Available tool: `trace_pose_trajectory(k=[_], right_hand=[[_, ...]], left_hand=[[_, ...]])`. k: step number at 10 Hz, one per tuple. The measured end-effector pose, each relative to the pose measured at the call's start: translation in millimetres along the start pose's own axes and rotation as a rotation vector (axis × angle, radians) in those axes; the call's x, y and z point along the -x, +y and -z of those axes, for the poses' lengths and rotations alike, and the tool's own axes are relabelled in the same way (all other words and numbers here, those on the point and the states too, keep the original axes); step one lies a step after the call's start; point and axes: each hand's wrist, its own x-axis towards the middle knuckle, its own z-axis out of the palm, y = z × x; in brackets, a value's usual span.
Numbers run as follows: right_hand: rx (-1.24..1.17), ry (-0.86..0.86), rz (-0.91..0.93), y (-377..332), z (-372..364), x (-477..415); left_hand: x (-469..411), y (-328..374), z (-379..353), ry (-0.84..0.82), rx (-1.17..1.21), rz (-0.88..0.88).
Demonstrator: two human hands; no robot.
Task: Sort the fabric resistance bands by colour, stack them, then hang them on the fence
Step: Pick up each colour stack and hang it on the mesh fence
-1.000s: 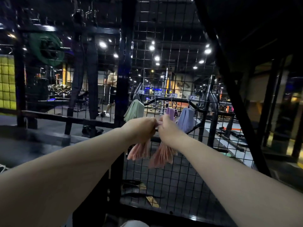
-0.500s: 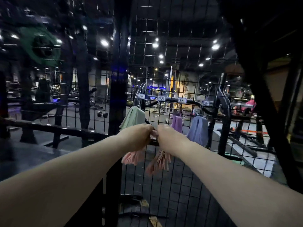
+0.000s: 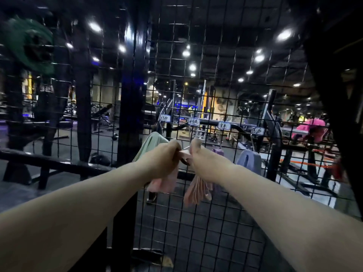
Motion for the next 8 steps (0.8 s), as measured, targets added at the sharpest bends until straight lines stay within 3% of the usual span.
trace_pose_trajectory(k=[2,4,6,8], right_hand=[[0.146,0.156,0.033,-0.3,7.8,-22.0],[0.03,0.186,0.031,3.7,6.7,-50.1],[0.115,0.121,0.058,9.3,12.6,-67.7],[0.227,0.16,0.029,17.2,7.6,-77.7]], left_hand=[[-26.5,-1.4,-5.6,0.139,-0.14,-0.003],[-50.9,-7.7,3.7,0.051,-0.208,0.03],[-74.7,-25.1,-7.4,0.026,-0.247,0.035],[-89.5,-24.1,-18.9,0.054,-0.261,0.106]])
